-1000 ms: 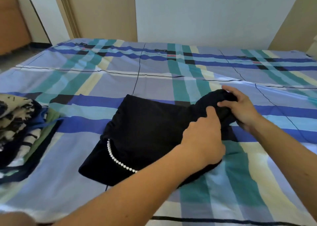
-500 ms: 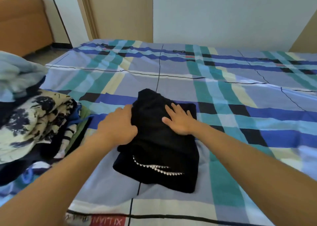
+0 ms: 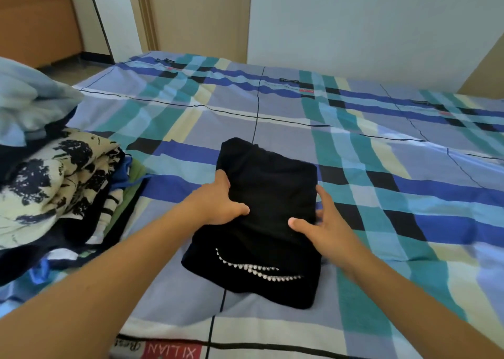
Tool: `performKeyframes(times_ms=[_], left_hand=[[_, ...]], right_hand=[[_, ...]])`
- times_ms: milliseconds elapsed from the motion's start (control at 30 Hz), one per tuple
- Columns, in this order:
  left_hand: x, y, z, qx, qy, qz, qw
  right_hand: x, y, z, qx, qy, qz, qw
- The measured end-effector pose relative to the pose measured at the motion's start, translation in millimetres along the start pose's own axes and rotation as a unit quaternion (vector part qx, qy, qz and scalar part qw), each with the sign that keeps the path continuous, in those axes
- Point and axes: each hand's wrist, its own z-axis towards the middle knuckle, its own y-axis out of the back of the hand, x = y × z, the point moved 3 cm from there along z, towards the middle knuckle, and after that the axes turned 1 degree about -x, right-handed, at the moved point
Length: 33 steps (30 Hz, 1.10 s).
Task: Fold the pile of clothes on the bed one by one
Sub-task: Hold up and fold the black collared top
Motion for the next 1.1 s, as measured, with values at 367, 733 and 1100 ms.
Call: performKeyframes(times_ms=[367, 733, 1100], left_hand=[[-39, -9, -65, 0.216, -0.018, -0.138, 0.966], [-68, -28, 25, -0.131, -0.104, -0.062, 0.984], [-50, -12, 8, 0.171, 0.090, -0.296, 0.935]], right_hand=[[26, 105, -22, 0.105, -0.019, 0.039, 0.994], [-57, 142, -21, -0.020, -0.119, -0.110, 0.987], [-75, 157, -30, -0.176, -0.084, 0.219, 0.956]])
